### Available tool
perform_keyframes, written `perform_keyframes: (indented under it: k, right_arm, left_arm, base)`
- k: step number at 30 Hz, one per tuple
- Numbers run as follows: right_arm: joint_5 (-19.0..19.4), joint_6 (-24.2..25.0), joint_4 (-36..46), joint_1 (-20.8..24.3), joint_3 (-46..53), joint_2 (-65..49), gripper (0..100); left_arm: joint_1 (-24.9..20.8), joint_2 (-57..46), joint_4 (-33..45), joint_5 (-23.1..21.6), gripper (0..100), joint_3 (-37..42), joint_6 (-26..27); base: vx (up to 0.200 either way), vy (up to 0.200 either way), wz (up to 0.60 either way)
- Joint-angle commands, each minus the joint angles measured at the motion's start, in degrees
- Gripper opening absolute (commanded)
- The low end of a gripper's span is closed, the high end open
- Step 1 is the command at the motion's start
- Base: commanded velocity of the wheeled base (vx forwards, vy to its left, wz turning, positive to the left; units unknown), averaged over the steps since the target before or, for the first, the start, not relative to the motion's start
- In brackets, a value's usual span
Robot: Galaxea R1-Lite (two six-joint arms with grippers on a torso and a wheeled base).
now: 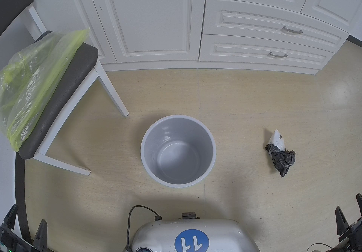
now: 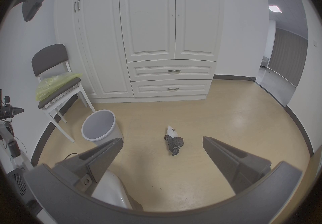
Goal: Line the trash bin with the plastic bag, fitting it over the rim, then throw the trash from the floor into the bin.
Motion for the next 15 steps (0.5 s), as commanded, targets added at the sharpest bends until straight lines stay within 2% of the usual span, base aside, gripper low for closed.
perform_keyframes:
  k: [1,7,11,15]
  right_arm:
    - [0.00,-0.02,0.00,0.01,1.01,-0.93,100]
    - [-0.26,-0.02,0.00,-0.07,1.01,-0.93,100]
    - [0.88,-2.66,0.09,-0.07,0.92,-0.93,100]
    - [1.06,-2.66,0.00,-0.16,0.92,-0.93,100]
  left_arm:
    - [0.01,-0.94,0.01,0.05,100,1.01,-0.04]
    - [0.01,-0.94,0.01,0.05,100,1.01,0.04]
    - [0.09,-0.94,-0.07,-0.57,100,1.01,1.54]
    - [0.09,-0.94,-0.42,-0.74,100,1.01,2.15]
  base:
    - [0.000,0.000,0.00]
    - [0.000,0.000,0.00]
    - [0.000,0.000,0.00]
    - [0.000,0.000,0.00]
